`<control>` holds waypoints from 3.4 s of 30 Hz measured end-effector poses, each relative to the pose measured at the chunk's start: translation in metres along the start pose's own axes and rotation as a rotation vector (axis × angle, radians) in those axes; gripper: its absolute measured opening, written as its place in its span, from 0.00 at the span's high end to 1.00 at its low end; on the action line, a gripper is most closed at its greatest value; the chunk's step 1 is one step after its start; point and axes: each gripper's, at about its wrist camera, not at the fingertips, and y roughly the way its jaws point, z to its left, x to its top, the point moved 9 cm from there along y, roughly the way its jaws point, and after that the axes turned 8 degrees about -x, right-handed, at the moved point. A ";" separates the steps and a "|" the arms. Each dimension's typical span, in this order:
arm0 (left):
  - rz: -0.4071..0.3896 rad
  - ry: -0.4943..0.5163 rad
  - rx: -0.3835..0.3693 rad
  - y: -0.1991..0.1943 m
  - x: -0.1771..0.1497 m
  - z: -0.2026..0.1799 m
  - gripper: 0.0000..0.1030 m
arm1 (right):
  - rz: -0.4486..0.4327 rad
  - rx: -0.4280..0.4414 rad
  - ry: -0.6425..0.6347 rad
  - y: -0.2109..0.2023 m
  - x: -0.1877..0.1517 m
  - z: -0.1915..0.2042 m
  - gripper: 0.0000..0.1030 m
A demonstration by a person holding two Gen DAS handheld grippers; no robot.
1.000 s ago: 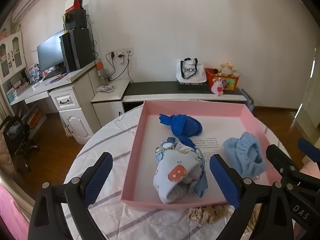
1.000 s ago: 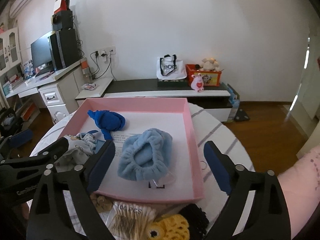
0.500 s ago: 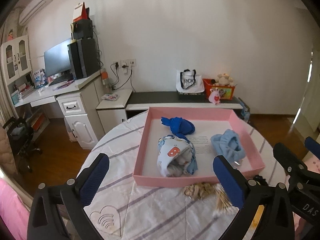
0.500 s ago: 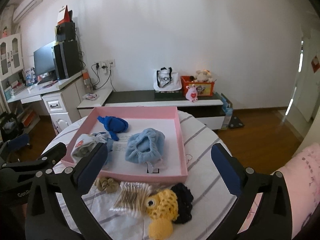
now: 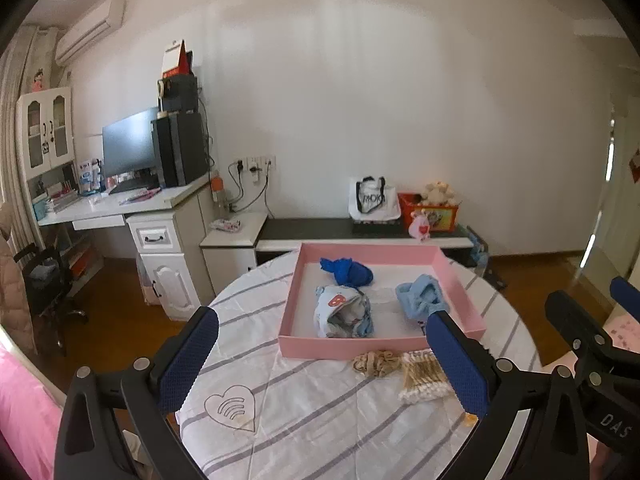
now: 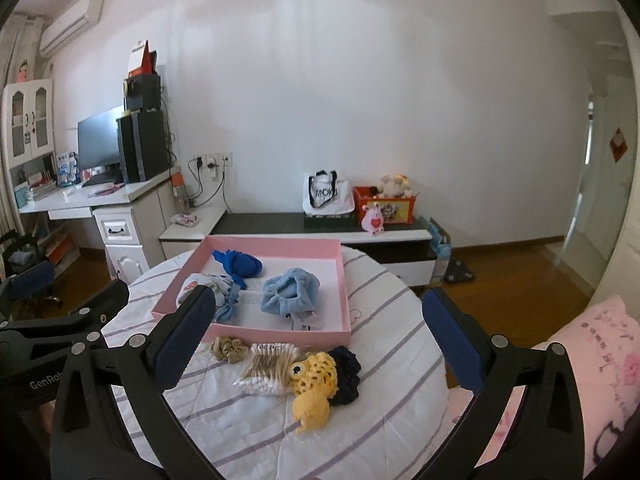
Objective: Organize soft objects
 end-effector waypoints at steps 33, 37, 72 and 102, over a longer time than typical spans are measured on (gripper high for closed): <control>-0.252 -0.009 0.028 -0.125 -0.021 -0.019 0.00 | -0.255 -0.005 0.016 -0.135 0.023 -0.016 0.00; -0.250 -0.012 0.033 -0.123 -0.021 -0.018 0.00 | -0.250 0.000 0.014 -0.134 0.025 -0.015 0.00; -0.059 -0.018 0.063 -0.064 -0.043 0.006 0.00 | -0.083 0.030 -0.027 -0.068 -0.011 0.003 0.00; 0.372 -0.086 0.127 0.137 -0.100 0.097 0.00 | 0.392 0.124 -0.133 0.126 -0.119 0.086 0.07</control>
